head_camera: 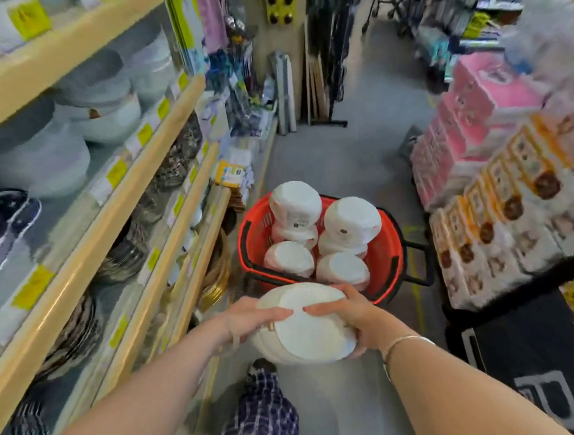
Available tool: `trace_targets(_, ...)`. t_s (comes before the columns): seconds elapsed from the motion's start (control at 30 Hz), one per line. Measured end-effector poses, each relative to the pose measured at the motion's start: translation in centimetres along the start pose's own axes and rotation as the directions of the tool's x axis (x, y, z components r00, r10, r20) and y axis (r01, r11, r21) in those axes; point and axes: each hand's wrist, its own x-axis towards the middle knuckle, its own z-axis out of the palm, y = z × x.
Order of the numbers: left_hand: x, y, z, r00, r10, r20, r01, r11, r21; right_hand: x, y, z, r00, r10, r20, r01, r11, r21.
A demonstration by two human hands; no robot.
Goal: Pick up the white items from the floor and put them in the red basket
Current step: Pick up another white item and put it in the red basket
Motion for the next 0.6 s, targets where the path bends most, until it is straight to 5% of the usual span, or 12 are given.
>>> trace_targets(0.33,15.6,7.2,-10.2,0.993,-0.067,0.101,0.058,0.994,0.091,15.1,-11.7,-1.0,1.0,-0.009,0.016,0.008,0.999,0.046)
trace_targets(0.6,30.1,8.7,-13.2,0.97,-0.2,0.142,0.174,0.969,0.177,29.3,-14.0,-2.5,0.996,0.043,-0.082,-0.041,0.999,0.027)
